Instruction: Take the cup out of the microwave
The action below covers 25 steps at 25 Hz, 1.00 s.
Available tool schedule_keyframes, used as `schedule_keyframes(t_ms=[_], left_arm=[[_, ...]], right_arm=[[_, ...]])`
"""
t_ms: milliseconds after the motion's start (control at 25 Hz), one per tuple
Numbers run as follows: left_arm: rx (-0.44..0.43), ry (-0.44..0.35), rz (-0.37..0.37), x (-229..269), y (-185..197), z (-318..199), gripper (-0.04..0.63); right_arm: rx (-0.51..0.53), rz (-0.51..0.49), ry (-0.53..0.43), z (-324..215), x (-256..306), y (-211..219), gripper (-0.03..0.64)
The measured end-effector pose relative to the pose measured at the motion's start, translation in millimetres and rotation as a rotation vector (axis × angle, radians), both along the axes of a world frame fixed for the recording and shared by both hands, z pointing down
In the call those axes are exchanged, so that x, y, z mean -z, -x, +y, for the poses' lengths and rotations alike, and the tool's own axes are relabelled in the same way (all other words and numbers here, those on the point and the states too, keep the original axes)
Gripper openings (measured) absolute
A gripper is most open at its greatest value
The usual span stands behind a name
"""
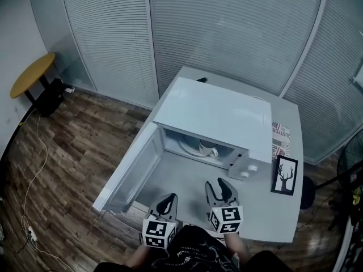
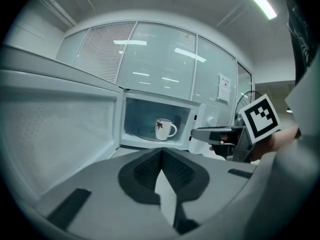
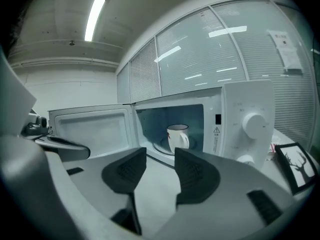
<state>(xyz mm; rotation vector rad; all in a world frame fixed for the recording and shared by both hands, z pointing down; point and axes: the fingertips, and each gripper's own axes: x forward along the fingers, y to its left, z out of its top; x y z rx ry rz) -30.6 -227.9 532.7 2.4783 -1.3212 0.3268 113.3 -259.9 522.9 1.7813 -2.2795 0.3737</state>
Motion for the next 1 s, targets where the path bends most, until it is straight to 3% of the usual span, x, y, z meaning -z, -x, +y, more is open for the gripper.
schedule_keyframes(t_ms=[1000], left_arm=[[0.08, 0.088, -0.008, -22, 10, -10, 0.007]], right_arm=[[-0.069, 0.09, 0.035, -84, -20, -31, 0.178]])
